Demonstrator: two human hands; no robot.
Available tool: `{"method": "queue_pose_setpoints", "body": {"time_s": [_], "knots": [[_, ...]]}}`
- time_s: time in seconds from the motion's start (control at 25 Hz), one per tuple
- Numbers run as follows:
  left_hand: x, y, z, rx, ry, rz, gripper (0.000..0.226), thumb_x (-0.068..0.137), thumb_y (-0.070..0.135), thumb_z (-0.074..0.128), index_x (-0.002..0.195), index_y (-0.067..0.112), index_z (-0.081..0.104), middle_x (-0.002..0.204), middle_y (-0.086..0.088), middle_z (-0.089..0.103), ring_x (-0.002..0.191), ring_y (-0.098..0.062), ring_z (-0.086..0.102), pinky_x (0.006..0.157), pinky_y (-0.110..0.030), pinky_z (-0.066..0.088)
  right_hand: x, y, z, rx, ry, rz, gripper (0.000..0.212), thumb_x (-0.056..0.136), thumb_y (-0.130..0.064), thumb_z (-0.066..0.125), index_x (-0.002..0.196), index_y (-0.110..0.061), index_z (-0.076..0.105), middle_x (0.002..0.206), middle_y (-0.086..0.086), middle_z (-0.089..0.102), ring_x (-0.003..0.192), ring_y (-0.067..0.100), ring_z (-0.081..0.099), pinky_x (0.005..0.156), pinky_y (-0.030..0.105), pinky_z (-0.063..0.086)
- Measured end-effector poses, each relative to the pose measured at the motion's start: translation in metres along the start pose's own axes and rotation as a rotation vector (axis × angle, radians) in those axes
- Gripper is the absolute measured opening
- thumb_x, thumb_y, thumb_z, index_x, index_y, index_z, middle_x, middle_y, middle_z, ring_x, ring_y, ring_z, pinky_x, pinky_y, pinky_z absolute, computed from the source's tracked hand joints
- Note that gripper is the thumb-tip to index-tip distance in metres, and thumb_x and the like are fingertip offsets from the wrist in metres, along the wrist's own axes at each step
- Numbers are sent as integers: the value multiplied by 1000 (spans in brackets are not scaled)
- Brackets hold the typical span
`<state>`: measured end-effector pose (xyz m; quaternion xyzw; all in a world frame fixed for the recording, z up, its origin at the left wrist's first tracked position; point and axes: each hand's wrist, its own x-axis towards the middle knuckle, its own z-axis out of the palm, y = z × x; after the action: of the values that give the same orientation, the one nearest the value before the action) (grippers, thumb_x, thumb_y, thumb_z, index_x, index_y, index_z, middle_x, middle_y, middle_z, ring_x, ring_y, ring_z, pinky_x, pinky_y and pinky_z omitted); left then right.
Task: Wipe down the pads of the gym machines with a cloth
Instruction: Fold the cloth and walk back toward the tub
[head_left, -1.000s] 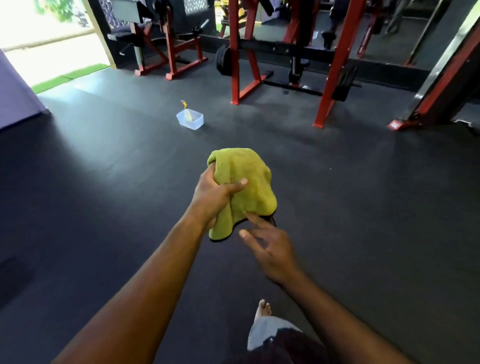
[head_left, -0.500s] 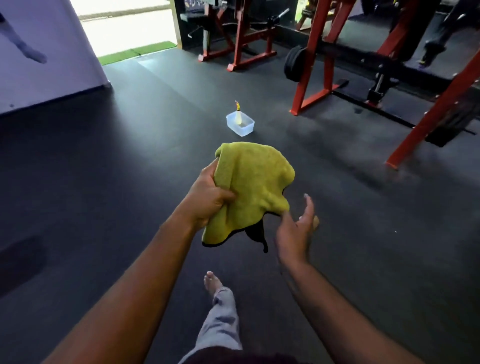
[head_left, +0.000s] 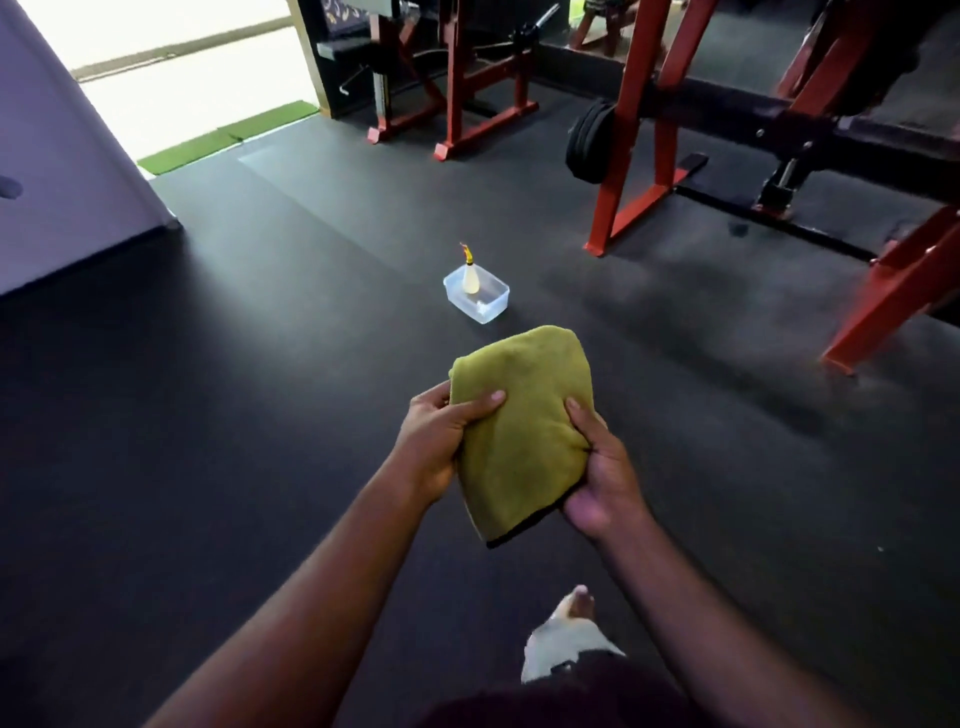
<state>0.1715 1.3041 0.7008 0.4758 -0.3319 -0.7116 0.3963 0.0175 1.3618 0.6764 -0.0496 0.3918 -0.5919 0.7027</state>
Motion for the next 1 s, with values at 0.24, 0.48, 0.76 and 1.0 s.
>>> {"method": "queue_pose_setpoints", "body": {"time_s": [0.24, 0.48, 0.76, 1.0], "knots": [[201, 47, 28, -136, 15, -49, 44, 76, 7, 75, 118, 12, 63, 109, -14, 72, 94, -29, 71, 77, -45, 59, 188, -99, 34, -399, 20, -32, 55, 77, -42, 73, 116, -3, 68, 112, 18, 73, 107, 31, 69, 94, 44, 54], [362, 110, 49, -43, 190, 34, 41, 72, 5, 84, 110, 8, 68, 104, -16, 74, 91, -30, 73, 77, -45, 60, 346, -191, 75, -797, -74, -184, 66, 72, -36, 84, 128, -23, 51, 115, -4, 67, 97, 4, 69, 76, 23, 56], [555, 159, 27, -103, 195, -4, 78, 57, 4, 89, 124, 2, 49, 114, -17, 68, 95, -27, 72, 71, -38, 60, 559, -259, 104, -1079, -40, -134, 66, 64, -15, 86, 125, -18, 62, 107, 4, 72, 93, 18, 71, 77, 31, 60], [748, 203, -10, -312, 405, -144, 73, 68, 10, 88, 128, 12, 47, 117, -12, 68, 101, -28, 70, 81, -45, 60, 751, -308, 162, -901, -40, -31, 90, 52, -21, 94, 133, -19, 56, 115, 13, 70, 101, 21, 71, 88, 37, 58]]}}
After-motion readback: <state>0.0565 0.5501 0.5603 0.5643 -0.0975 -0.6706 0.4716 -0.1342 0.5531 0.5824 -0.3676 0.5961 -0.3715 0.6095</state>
